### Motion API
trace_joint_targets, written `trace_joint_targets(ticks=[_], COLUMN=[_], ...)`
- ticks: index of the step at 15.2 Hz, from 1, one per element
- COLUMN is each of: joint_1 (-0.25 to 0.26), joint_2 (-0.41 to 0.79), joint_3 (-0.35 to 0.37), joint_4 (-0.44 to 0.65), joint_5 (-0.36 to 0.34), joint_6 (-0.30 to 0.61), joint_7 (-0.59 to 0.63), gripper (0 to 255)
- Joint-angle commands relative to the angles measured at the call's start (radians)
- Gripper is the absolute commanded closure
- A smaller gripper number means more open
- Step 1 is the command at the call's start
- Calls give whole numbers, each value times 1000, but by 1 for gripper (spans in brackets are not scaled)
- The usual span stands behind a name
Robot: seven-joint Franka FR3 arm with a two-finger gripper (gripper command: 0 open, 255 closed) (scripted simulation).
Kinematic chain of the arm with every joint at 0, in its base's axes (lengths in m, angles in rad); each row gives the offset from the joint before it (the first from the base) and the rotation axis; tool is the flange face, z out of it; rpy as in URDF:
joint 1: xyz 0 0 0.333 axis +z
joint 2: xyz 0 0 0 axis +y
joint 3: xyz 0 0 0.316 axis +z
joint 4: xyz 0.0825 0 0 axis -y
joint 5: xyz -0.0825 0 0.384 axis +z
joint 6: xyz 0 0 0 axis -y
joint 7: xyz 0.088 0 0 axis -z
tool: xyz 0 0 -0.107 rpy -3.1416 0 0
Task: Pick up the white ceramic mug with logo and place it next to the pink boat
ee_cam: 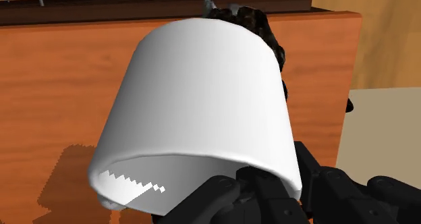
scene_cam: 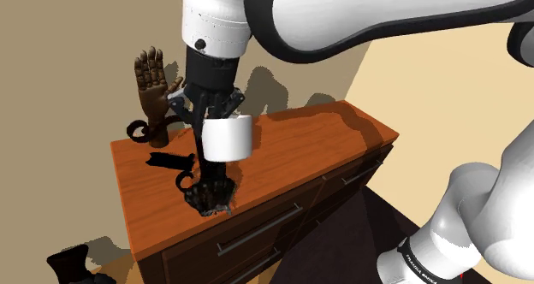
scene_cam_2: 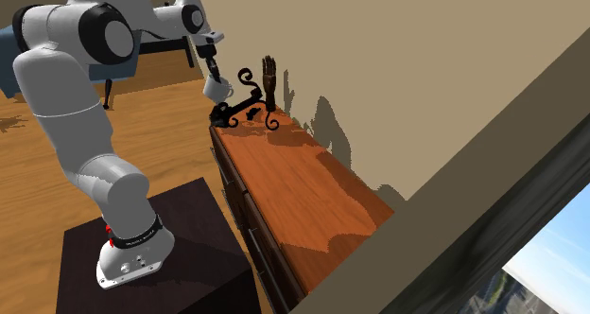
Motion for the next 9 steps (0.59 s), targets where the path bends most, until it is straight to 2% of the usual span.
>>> trace_joint_targets(ticks=[1,9], joint_1=[0,2], joint_2=[-7,-6], joint_3=[0,2], joint_4=[19,127], joint_5=[4,8], joint_6=[-25,-132], joint_7=[-5,-16], gripper=[255,255])
